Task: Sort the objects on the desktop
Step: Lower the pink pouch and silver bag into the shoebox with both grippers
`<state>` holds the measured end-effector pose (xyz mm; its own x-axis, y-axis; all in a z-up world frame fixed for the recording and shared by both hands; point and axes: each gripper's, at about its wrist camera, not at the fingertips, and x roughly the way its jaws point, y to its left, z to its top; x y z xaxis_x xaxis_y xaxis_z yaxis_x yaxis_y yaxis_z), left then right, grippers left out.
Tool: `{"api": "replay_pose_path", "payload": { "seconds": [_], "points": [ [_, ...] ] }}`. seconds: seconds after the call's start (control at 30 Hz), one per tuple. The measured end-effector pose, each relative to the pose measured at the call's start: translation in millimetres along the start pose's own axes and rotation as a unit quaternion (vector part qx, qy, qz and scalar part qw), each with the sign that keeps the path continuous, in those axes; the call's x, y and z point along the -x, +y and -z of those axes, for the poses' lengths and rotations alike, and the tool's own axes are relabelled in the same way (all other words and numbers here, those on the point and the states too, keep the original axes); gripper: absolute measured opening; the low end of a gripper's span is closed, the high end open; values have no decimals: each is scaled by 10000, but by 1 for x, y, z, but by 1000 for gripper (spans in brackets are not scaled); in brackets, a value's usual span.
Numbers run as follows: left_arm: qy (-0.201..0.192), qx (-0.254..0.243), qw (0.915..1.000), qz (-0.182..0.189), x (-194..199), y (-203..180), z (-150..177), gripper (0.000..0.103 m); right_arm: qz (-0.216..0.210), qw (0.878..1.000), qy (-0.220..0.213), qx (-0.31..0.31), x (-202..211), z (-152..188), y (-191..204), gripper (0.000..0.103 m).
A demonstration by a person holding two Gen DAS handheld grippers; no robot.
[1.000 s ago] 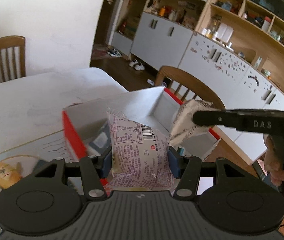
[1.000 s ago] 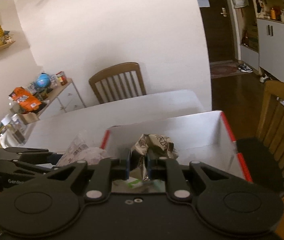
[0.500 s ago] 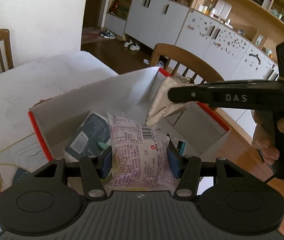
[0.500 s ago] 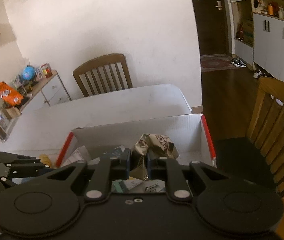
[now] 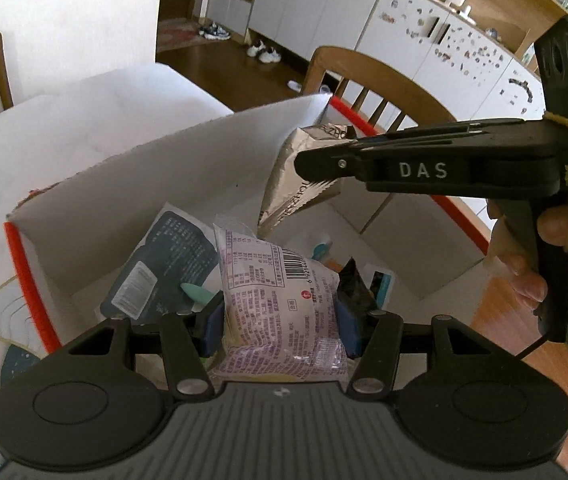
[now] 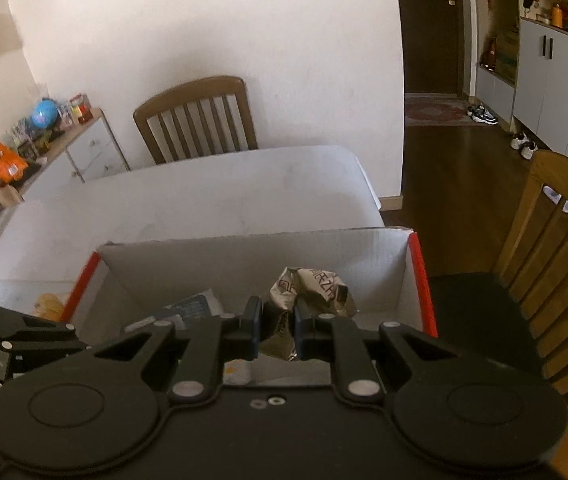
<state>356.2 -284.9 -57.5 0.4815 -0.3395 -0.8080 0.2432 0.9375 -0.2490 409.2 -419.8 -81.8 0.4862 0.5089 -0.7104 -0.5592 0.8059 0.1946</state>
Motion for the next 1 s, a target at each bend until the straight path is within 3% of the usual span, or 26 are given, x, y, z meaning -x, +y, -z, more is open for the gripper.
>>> {"api": "replay_pose_path", "payload": {
  "seconds": [0.7,0.87,1.0],
  "points": [
    [463,69,9989,-88,-34,8,-1,55,0,9980,638,-31,-40,0,-8,15],
    [494,70,9987,-90,-36,8,-3,55,-21,9979,641,-64,-36,1,-9,20],
    [443,123,9989,-62,-33,8,-4,75,-9,9976,680,-104,-34,2,-8,25]
  ]
}}
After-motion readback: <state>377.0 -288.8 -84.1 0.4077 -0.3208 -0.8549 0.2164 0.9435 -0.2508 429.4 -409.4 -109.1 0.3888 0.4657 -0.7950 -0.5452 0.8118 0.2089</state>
